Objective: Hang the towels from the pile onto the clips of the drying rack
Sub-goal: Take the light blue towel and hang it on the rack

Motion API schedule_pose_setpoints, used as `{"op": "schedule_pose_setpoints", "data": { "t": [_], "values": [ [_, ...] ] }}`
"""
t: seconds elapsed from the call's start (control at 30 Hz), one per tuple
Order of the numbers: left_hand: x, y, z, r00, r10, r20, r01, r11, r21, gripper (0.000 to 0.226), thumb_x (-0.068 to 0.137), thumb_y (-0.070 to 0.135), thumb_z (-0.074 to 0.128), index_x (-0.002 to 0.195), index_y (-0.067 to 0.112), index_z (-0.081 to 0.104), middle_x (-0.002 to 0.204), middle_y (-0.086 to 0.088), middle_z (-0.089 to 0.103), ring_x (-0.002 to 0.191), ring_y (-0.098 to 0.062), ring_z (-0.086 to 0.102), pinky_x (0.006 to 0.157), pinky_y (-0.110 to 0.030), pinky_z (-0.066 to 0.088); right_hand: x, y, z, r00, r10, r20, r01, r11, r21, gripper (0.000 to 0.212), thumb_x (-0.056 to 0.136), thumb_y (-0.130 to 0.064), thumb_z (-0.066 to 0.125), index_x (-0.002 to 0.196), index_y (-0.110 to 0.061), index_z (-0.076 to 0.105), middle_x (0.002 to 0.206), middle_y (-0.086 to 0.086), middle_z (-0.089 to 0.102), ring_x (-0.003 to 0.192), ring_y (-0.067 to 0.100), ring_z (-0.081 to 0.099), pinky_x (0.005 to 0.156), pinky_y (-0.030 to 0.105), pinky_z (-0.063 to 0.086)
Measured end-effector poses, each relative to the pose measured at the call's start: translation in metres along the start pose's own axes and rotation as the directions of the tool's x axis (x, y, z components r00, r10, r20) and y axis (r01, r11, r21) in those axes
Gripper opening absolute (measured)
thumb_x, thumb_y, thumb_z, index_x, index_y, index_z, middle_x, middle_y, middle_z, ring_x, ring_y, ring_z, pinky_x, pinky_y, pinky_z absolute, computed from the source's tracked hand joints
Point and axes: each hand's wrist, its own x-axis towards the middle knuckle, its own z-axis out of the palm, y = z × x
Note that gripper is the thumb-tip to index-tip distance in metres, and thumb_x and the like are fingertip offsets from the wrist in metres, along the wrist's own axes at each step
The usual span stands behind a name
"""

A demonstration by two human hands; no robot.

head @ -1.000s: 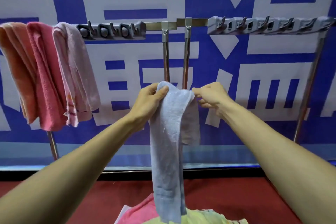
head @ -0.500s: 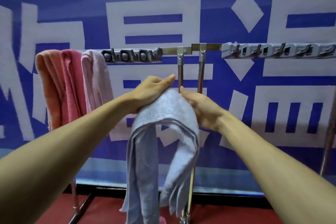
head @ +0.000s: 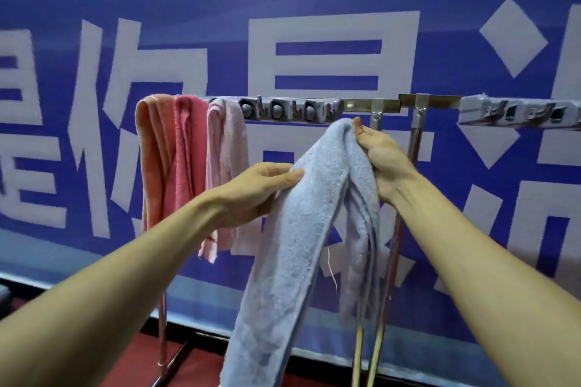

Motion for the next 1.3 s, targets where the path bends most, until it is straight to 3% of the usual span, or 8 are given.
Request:
{"op": "schedule_pose_setpoints", "data": {
  "t": [0.07,0.2,0.37,0.53,0.87,1.07,1.23,1.3],
  "values": [
    [0.009,-0.005,-0.013,0.996,0.037,-0.078,-0.045,0.994,-0.103,0.035,0.093,0.031,0.053,0.110,0.003,0.065,0.103,-0.011,0.069,0.093,-0.023,0.064,0.089,-0.038,0.050,0.018,0.012,0.010,0.999,0.021,0.035,-0.023,0.998,0.064,0.024,0.100,-0.021,0.044,0.108,-0.007,0.062,0.090,0.008,0.069,0.082,0.018,0.067,0.077,0.033,0.059],
    [0.037,-0.009,-0.039,0.935,0.065,-0.348,-0.164,0.951,-0.263,0.027,0.098,0.023,0.050,0.108,0.003,0.065,0.088,-0.008,0.071,0.069,-0.016,0.066,0.066,-0.028,0.057,0.065,0.041,0.032,0.997,0.057,0.053,-0.068,0.971,0.231,0.022,0.100,-0.016,0.044,0.113,-0.009,0.061,0.110,0.015,0.066,0.102,0.027,0.062,0.096,0.044,0.051],
    [0.087,-0.010,-0.075,0.793,0.086,-0.603,-0.221,0.963,-0.153,0.037,0.097,0.028,0.054,0.107,-0.006,0.062,0.087,-0.013,0.066,0.075,-0.022,0.059,0.072,-0.035,0.052,0.129,0.062,0.045,0.991,0.136,0.018,-0.136,0.950,0.280,0.017,0.099,-0.014,0.049,0.106,-0.014,0.065,0.107,0.014,0.067,0.101,0.028,0.063,0.098,0.046,0.049],
    [0.127,0.010,-0.126,0.682,0.217,-0.699,-0.324,0.946,-0.023,0.036,0.096,0.030,0.055,0.102,-0.004,0.064,0.089,-0.012,0.066,0.077,-0.021,0.058,0.079,-0.042,0.055,0.183,0.072,0.062,0.973,0.228,0.040,-0.229,0.919,0.321,0.037,0.093,-0.027,0.059,0.130,-0.019,0.059,0.125,0.012,0.065,0.116,0.030,0.060,0.097,0.048,0.048],
    [0.185,0.000,-0.157,0.548,0.314,-0.775,-0.184,0.949,0.255,0.038,0.089,0.024,0.056,0.056,0.007,0.053,0.057,0.001,0.049,0.058,-0.016,0.042,0.055,-0.032,0.040,0.237,0.105,0.062,0.897,0.257,-0.361,-0.177,0.955,0.239,0.044,0.064,-0.021,0.087,0.102,-0.007,0.070,0.091,0.017,0.074,0.078,0.039,0.071,0.074,0.058,0.056],
    [0.184,-0.028,-0.152,0.617,0.241,-0.749,-0.175,0.970,0.168,0.052,0.093,0.020,0.056,0.046,0.015,0.034,0.042,0.012,0.032,0.048,-0.008,0.028,0.043,-0.023,0.023,0.234,0.115,0.044,0.859,0.068,-0.507,-0.161,0.977,-0.142,0.043,0.074,-0.031,0.080,0.099,0.001,0.067,0.095,0.015,0.073,0.090,0.030,0.069,0.083,0.050,0.057],
    [0.185,-0.001,-0.152,0.668,0.191,-0.719,-0.174,0.980,0.098,0.036,0.087,0.034,0.067,0.063,0.008,0.065,0.062,0.000,0.063,0.058,-0.012,0.053,0.057,-0.024,0.050,0.217,0.125,0.034,0.843,0.058,-0.535,-0.280,0.896,-0.344,0.021,0.067,-0.027,0.073,0.076,-0.010,0.063,0.091,0.012,0.070,0.078,0.025,0.067,0.077,0.047,0.059],
    [0.187,0.000,-0.151,0.669,0.203,-0.715,-0.137,0.979,0.149,0.038,0.089,0.034,0.064,0.061,0.009,0.062,0.060,0.000,0.061,0.056,-0.012,0.050,0.051,-0.023,0.044,0.213,0.129,0.033,0.834,0.064,-0.548,-0.296,0.890,-0.346,0.020,0.064,-0.027,0.073,0.071,-0.010,0.066,0.088,0.018,0.072,0.076,0.031,0.069,0.072,0.051,0.059]
  ]
}}
